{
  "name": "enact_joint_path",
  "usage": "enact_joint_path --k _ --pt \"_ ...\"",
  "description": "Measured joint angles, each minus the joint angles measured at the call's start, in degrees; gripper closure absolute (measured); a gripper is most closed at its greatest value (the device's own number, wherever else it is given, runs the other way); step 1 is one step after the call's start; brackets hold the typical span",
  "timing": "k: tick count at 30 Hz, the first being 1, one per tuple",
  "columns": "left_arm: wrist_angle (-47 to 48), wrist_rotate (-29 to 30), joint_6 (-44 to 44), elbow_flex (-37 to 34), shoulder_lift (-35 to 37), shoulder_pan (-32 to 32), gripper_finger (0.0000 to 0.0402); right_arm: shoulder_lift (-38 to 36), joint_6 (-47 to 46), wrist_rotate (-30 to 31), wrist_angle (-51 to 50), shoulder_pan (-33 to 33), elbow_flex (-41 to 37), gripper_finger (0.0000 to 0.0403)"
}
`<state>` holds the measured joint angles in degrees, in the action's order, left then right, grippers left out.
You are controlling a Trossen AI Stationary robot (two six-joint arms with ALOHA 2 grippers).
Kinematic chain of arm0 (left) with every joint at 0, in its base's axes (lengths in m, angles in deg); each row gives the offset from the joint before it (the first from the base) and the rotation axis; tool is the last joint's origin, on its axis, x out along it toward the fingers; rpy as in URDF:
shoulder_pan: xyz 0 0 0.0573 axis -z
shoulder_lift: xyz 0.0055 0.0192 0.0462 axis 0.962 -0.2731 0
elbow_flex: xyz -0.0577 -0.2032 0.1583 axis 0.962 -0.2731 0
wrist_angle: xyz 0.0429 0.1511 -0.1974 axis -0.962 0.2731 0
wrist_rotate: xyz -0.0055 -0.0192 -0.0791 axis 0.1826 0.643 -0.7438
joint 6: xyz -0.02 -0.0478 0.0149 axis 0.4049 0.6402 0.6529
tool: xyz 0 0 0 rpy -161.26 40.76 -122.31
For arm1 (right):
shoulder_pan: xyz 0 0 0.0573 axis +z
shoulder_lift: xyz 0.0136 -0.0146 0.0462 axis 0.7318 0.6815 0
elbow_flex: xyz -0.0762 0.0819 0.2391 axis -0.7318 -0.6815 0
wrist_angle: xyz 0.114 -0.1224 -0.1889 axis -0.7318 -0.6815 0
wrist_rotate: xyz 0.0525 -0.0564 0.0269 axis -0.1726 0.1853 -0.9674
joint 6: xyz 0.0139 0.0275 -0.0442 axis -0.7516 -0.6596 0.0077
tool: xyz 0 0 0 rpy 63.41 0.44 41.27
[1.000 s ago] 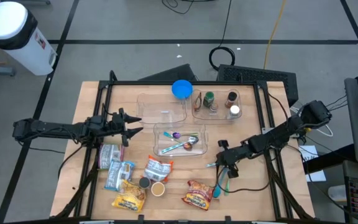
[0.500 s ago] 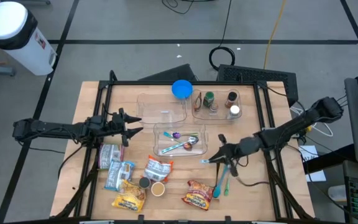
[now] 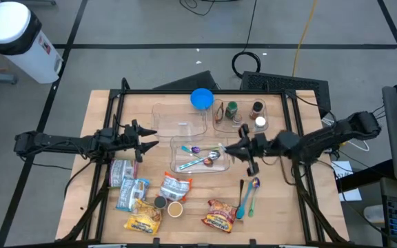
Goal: Pick & Place Food Item
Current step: Put the blue patterned spoon into the bottom transparent bin
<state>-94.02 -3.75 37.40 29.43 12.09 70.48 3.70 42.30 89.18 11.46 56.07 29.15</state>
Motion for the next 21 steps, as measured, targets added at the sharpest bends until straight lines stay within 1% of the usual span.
enact_joint_path --k 3,5,8,11,15,18,21 --pt "-0.01 0.0 0.0 0.02 0.0 -0.01 0.016 5.22 -3.37 -5.61 -3.89 -3.46 5.09 0.0395" --pt "-0.01 0.0 0.01 0.02 0.0 -0.01 0.016 9.01 -3.59 -7.39 -7.64 -4.69 8.35 0.0395" --pt "0.01 0.0 -0.01 0.02 0.02 0.01 0.016 15.24 -1.18 -7.19 -12.31 -6.15 12.59 0.0393" --pt "0.0 0.0 0.01 0.01 0.01 0.0 0.016 20.86 3.24 -6.91 -15.86 -7.9 15.11 0.0393" --pt "0.01 0.0 0.01 0.0 0.02 0.01 0.016 27.28 5.72 -6.81 -15.94 -10.81 16.46 0.0393" --pt "0.0 0.0 -0.01 0.01 0.01 0.0 0.016 30.73 6.38 -6.75 -15.99 -12.57 16.46 0.0393" --pt "0.0 0.0 -0.01 0.0 0.02 0.01 0.016 33.15 9.3 -6.75 -16.32 -13.85 16.46 0.0393"
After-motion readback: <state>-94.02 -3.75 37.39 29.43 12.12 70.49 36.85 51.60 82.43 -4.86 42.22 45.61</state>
